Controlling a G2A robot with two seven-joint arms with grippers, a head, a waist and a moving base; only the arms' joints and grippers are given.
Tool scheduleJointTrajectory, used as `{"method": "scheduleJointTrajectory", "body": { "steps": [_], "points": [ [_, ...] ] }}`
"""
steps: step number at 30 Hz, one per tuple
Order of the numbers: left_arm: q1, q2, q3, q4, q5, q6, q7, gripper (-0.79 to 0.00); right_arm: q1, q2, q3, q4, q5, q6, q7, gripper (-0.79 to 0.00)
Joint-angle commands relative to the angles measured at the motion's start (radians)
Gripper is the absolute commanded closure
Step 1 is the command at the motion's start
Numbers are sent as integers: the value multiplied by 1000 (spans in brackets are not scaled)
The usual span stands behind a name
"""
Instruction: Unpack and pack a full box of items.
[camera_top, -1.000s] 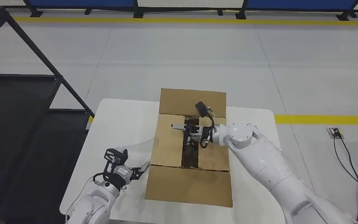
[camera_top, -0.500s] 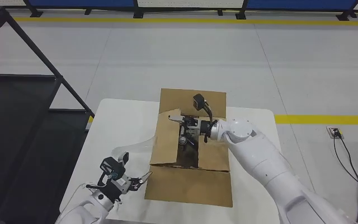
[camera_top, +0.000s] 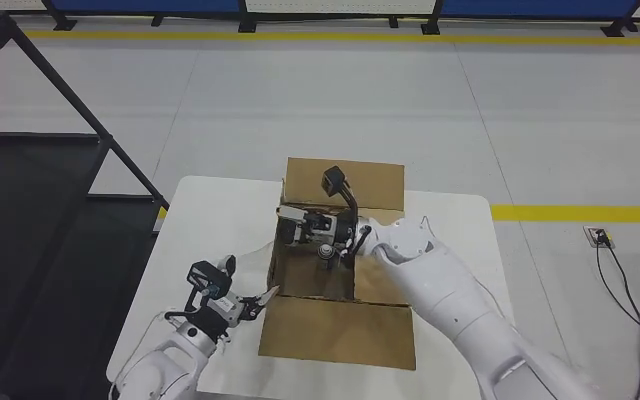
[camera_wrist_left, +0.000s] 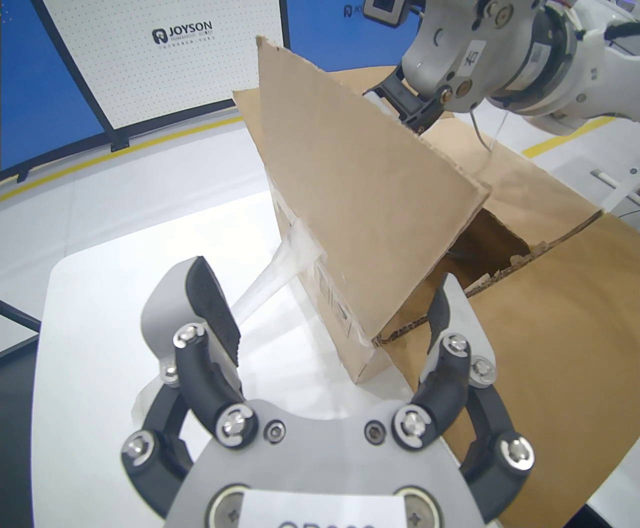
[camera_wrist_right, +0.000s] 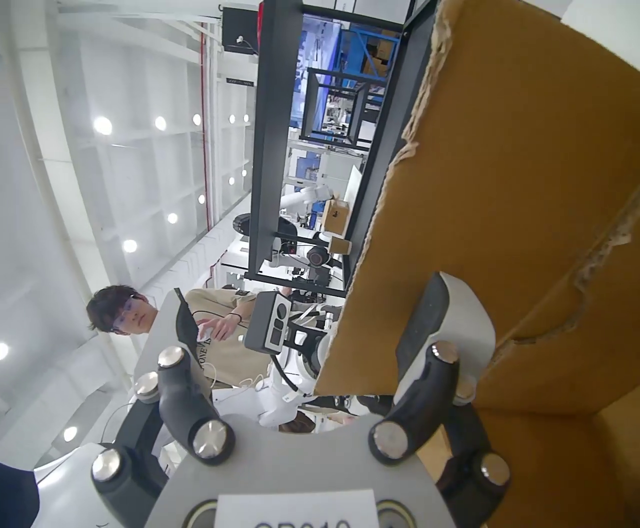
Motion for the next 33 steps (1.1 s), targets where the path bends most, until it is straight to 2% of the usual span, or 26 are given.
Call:
{"method": "scheduleJointTrajectory", "body": {
  "steps": [1,11,17,24,33],
  "points": [
    [-5,-3,1,4,-21,20,3,-785,0,-10,2,11,26,-9,23,-785],
    [18,-8,-61,16,-119,88,49,-785,26,-47,21,105,102,-37,153,-785],
    [58,-5,-112,20,-127,83,55,-785,36,-41,55,135,89,-92,216,-785],
    [93,-3,-157,55,-135,80,40,-785,14,10,124,78,11,-137,226,-785],
    [61,-7,-141,152,-131,93,11,-785,-127,116,279,-177,-111,-162,201,-785]
  ]
}}
